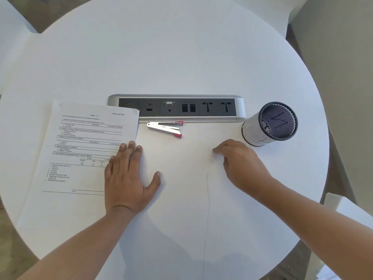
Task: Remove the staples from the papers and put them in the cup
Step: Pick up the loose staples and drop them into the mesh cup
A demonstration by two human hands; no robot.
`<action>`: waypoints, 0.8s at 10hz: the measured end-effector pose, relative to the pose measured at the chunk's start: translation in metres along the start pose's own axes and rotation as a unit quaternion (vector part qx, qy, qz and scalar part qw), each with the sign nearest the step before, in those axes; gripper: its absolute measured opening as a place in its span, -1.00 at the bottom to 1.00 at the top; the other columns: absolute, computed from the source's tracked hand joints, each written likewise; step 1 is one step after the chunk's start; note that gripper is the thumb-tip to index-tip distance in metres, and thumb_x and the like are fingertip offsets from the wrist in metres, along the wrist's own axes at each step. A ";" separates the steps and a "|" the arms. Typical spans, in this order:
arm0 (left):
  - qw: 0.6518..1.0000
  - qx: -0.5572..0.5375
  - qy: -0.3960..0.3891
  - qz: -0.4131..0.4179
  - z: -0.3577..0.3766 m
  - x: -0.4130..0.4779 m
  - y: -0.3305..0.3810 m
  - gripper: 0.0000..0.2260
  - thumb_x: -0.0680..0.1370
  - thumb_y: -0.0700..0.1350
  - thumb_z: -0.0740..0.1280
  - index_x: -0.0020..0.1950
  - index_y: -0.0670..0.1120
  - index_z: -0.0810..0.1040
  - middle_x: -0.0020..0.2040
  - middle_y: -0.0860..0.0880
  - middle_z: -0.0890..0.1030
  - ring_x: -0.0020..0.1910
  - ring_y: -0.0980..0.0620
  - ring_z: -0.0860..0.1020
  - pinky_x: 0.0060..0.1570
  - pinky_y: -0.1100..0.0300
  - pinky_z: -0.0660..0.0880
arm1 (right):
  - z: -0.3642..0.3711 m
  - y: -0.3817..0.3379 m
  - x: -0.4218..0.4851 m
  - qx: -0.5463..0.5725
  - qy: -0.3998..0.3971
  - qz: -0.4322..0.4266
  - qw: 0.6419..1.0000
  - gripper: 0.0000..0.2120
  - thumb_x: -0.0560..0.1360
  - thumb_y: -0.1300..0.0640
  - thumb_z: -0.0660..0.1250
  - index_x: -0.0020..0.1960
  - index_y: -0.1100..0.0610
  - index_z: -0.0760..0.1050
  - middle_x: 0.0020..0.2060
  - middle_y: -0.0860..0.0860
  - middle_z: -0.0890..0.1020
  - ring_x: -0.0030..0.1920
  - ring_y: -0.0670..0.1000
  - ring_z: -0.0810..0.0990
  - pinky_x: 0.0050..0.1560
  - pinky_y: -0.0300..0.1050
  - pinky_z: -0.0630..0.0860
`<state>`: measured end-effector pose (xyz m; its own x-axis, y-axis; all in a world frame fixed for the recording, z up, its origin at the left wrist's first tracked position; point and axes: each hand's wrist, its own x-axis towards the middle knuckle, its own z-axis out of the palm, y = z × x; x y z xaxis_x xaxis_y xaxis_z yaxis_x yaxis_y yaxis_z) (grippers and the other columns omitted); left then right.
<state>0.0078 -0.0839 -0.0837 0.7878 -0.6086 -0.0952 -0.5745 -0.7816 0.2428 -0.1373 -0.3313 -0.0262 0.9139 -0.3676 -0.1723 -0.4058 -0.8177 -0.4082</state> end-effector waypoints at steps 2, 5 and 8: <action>1.000 -0.002 -0.002 -0.003 0.000 -0.001 0.000 -0.27 0.48 0.30 0.11 0.51 -0.14 0.33 0.55 -0.11 0.32 0.58 -0.11 0.21 0.50 -0.14 0.20 | 0.004 -0.012 0.000 0.005 -0.026 0.122 0.992 -0.71 0.47 0.10 0.36 0.17 0.12 0.53 -0.04 0.04 0.56 -0.07 0.11 0.58 -0.05 -0.05 0.52; 1.000 0.001 -0.004 -0.006 -0.001 -0.001 0.001 -0.26 0.48 0.31 0.10 0.52 -0.14 0.33 0.56 -0.10 0.32 0.58 -0.10 0.20 0.50 -0.13 0.19 | 0.029 -0.036 0.003 -0.062 0.003 0.077 0.995 -0.73 0.20 0.51 0.32 -0.32 0.18 0.39 -0.37 0.02 0.35 -0.43 0.08 0.28 -0.53 -0.19 0.14; 1.000 -0.003 -0.002 -0.007 -0.001 -0.001 0.001 -0.26 0.47 0.30 0.11 0.52 -0.14 0.33 0.55 -0.12 0.33 0.58 -0.11 0.21 0.49 -0.14 0.19 | 0.026 -0.038 0.017 -0.103 -0.032 0.091 0.990 -0.82 0.30 0.44 0.29 -0.23 0.18 0.49 -0.30 0.05 0.50 -0.40 0.10 0.37 -0.45 -0.14 0.25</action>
<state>0.0067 -0.0842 -0.0823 0.7945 -0.5985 -0.1028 -0.5624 -0.7890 0.2475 -0.1064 -0.2949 -0.0368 0.8215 -0.4941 -0.2847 -0.5513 -0.8157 -0.1750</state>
